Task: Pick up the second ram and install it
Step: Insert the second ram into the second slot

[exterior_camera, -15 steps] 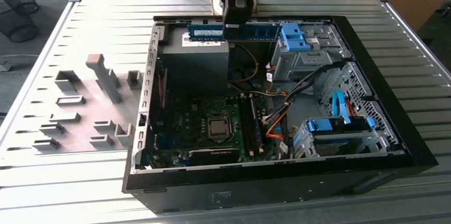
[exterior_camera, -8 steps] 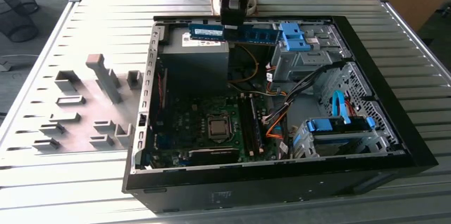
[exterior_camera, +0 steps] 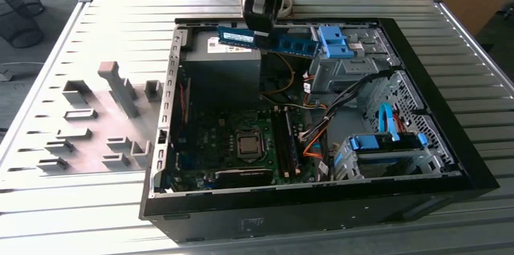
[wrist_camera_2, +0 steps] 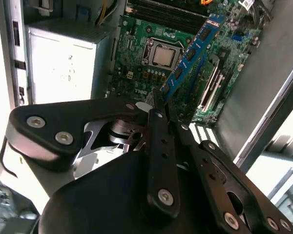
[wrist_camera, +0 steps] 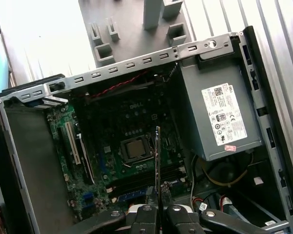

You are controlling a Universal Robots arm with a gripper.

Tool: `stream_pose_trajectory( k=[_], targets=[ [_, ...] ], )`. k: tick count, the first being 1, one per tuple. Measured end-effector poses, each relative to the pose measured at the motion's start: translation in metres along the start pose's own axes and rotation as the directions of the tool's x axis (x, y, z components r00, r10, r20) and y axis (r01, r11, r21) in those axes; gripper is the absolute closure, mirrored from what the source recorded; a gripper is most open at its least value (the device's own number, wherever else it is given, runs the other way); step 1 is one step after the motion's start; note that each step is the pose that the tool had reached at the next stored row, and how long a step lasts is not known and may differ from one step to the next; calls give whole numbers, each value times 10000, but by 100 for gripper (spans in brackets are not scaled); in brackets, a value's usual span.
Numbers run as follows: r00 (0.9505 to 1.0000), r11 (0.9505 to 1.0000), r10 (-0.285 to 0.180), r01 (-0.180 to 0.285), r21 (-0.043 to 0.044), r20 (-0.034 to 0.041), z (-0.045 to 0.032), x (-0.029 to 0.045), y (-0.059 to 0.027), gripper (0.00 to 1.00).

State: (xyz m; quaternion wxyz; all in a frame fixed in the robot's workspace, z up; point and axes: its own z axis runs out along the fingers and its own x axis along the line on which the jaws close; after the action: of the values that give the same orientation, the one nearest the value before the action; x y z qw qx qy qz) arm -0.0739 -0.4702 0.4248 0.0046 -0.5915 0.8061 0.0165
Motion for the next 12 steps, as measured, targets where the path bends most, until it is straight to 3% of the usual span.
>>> stream_pose_trajectory(
  k=[7,12],
  targets=[
    [9951,9951,985,-984,44,-28,24,1,-1,86],
    [9833,9833,1817,-1817,78,-39,39,1,-1,86]
  ],
)
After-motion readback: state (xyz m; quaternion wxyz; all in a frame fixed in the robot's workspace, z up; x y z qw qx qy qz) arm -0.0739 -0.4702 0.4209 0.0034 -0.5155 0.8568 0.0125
